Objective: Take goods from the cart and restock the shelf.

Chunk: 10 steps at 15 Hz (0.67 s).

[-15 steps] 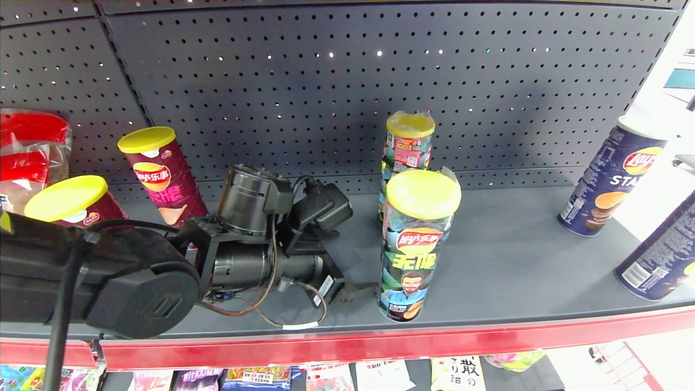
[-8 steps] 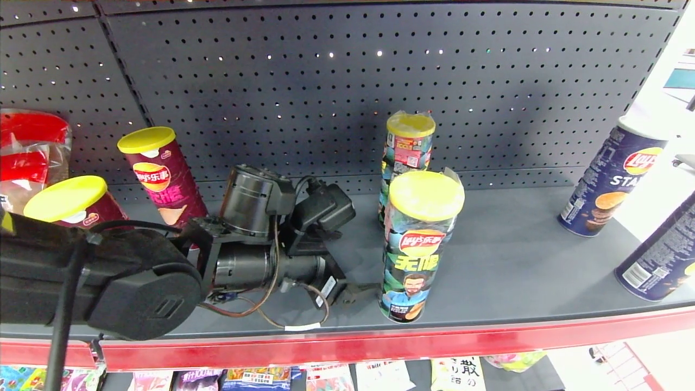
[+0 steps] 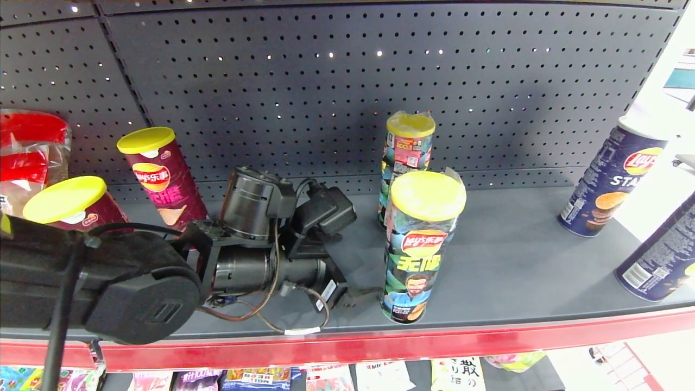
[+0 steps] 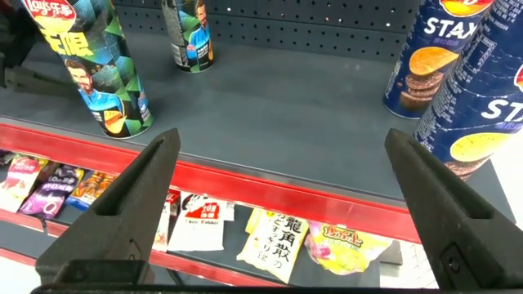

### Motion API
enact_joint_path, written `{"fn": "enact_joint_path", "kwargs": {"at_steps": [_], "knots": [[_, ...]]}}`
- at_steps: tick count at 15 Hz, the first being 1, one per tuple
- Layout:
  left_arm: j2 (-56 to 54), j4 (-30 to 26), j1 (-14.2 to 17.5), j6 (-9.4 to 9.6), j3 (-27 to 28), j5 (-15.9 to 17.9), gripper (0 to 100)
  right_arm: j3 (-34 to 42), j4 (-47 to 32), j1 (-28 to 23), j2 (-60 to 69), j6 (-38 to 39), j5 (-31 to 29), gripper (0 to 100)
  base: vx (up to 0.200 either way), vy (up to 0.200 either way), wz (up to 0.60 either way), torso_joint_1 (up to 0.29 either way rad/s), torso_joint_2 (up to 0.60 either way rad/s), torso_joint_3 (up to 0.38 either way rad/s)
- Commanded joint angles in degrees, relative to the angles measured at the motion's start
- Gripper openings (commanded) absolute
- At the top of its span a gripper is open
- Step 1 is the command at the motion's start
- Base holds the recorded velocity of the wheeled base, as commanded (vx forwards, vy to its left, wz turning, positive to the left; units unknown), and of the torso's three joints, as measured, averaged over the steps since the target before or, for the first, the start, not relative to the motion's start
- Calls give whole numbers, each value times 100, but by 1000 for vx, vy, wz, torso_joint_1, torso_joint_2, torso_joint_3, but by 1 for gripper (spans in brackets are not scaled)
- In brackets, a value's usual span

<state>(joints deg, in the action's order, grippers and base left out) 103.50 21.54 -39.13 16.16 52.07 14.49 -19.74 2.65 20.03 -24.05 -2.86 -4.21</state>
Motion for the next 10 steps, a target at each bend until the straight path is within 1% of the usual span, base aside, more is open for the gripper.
{"fn": "enact_joint_path", "kwargs": {"at_steps": [1, 2, 4, 6, 7, 9, 10], "knots": [[-339, -1, 55, -17, -285, -8, 100, 40, -1, 1, -3, -4, -1, 100, 0, 0, 0, 0, 0, 0], [-673, -18, 99, -17, -540, 10, 100, 84, -10, 1, 32, -4, -1, 100, 0, 0, 0, 0, 0, 0], [-1288, -53, 99, -34, -865, 10, 100, 137, -221, 10, 85, -12, 7, 100, 0, 0, 0, 0, 0, 0], [-1956, -256, 90, -34, -1181, 10, 100, 119, -467, 10, 111, -12, 16, 100, 0, 0, 0, 0, 0, 0], [-2598, -607, 90, -34, -1480, 10, 100, 128, -599, 10, 111, -12, 7, 100, 0, 0, 0, 0, 0, 0], [-3582, -1231, 90, -34, -1867, 1, 100, 146, -766, 10, 111, -12, 7, 100, 0, 0, 0, 0, 0, 0], [-4338, -1794, 90, -34, -2078, -8, 100, 154, -924, 10, 102, -12, 7, 100, 0, 0, 0, 0, 0, 0]]}}
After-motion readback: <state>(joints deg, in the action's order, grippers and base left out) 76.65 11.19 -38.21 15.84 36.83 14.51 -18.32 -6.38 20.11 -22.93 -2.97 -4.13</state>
